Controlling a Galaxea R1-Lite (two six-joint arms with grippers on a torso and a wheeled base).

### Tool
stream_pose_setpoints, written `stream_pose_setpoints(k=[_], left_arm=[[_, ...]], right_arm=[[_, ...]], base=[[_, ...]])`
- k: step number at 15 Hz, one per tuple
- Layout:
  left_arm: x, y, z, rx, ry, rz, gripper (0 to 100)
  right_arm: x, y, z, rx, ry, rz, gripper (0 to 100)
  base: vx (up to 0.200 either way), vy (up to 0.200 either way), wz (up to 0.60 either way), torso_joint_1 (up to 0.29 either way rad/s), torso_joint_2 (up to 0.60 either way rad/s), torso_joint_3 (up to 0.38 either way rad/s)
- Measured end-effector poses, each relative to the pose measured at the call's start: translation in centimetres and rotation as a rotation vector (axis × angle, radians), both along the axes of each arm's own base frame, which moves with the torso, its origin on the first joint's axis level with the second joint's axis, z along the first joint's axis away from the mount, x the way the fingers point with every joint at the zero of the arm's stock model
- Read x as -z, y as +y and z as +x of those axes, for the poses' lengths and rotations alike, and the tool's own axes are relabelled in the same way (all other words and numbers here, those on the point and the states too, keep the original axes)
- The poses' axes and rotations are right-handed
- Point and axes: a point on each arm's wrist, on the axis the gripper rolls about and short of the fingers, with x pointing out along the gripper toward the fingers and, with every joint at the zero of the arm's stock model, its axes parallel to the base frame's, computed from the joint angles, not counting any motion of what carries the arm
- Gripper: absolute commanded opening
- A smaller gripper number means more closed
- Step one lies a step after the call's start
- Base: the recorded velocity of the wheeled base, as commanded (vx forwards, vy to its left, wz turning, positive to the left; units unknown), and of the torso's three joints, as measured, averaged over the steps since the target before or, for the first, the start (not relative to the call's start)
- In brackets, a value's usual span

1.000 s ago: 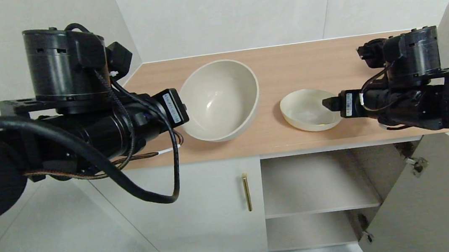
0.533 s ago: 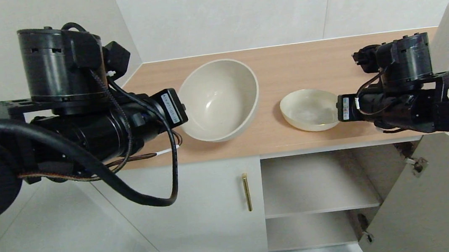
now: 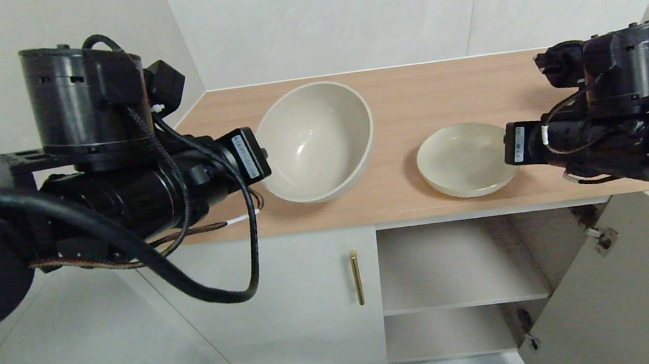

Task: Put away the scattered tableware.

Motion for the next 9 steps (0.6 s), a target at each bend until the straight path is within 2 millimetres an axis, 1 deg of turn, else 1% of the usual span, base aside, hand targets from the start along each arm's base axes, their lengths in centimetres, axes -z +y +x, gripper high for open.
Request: stream_pose_setpoints(k=[1,5,7,9], left_arm=[[0.3,0.3,-0.5,0.003,0.000,0.008,0],[0.3,2.1,-3.0,0.012,-0.029,0.045,0],[1.3,2.9,-4.3,0.022,-0.019,0.102,0],[2.4,3.7,-5.6,0.033,-0.005,0.154,0]], right_arm=[[-0.3,-0.4,-1.0,-0.016,0.031,-0.007,0],[-1.7,-1.5,-5.1,-0.126,0.118,0.020,0],[-1.7,-2.2,-6.8,-0.153,0.163,0.019,0],[-1.4,-2.8,-8.2,-0.152,0.184,0.045,0]], base=[[0.000,0.000,0.00,0.000,0.00,0.000],[0.000,0.000,0.00,0.000,0.00,0.000],[0.000,0.000,0.00,0.000,0.00,0.000],[0.000,0.000,0.00,0.000,0.00,0.000]])
